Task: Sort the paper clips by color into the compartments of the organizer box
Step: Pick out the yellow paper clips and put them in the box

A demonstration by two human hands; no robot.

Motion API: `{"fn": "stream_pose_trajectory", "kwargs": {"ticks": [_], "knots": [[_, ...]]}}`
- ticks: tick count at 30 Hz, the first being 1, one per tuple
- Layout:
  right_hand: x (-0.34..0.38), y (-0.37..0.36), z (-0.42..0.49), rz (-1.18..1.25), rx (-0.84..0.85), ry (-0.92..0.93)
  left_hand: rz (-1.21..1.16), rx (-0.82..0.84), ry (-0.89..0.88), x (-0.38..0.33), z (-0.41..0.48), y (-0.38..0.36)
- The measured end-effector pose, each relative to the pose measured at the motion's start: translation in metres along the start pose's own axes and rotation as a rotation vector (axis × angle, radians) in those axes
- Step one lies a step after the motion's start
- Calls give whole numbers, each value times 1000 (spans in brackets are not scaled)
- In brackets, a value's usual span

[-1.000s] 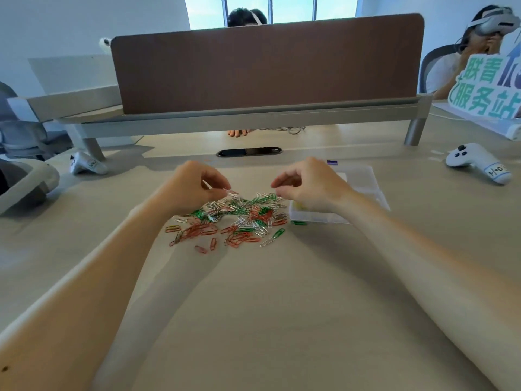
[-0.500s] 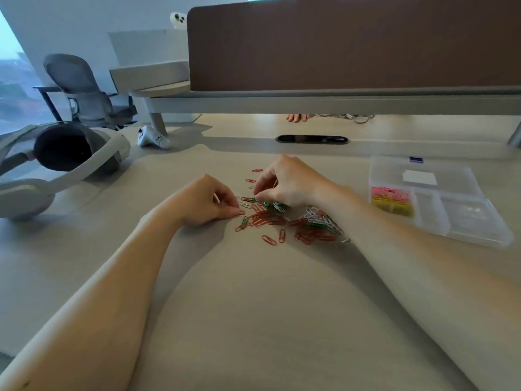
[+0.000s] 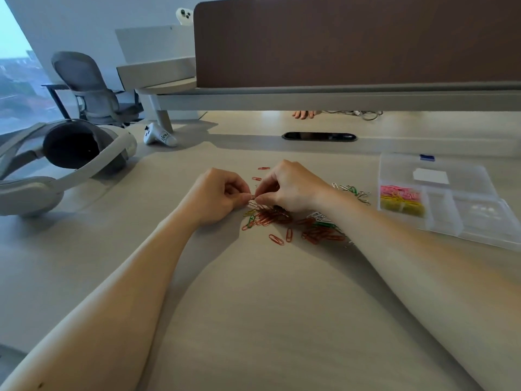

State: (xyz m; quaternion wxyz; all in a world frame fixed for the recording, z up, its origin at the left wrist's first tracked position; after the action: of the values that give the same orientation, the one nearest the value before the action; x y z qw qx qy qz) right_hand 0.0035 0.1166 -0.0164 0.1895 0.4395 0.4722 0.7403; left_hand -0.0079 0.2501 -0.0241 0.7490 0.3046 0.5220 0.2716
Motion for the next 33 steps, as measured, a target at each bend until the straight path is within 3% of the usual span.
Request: {"fn": "stream_pose_trajectory", "kwargs": {"ticks": [3,8,15,20,22,26,31,33], "knots": [[-1,6,-2,-1,-45,-2,73,-33,25,4,0,3],[-7,11,-2,-3,-66,-14,182,96,48,1,-4,-5],[-9,12,-2,16,-52,1,239,152,50,-6,-5,-12],[-9,22,-5,137,-43,3,-37,-142,-87,-33,5,3],[-13,36,-8,186,-93,6,-97,-171,-134,-50,14,8],[-29,62,-19,205,-144,-26,-70,-79,-206,-75,34,-2],[-59,77,-24,131,-274,-146,-136,-78,-176,-77,58,-19],[-68,76,-25,99,-266,-193,-20,16,-145,-68,68,-31]]}}
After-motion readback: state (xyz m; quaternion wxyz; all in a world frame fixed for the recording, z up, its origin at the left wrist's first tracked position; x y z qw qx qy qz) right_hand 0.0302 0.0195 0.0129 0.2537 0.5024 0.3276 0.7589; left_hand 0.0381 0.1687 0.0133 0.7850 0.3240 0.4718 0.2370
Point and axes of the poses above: each hand's wrist, its own z-axis towards the middle knuckle, its own y-axis out of the back of the hand, x = y × z, the point moved 7 cm from there along z, towards the middle knuckle, and after that the axes turned 4 degrees about -z, right-handed, at the moved point
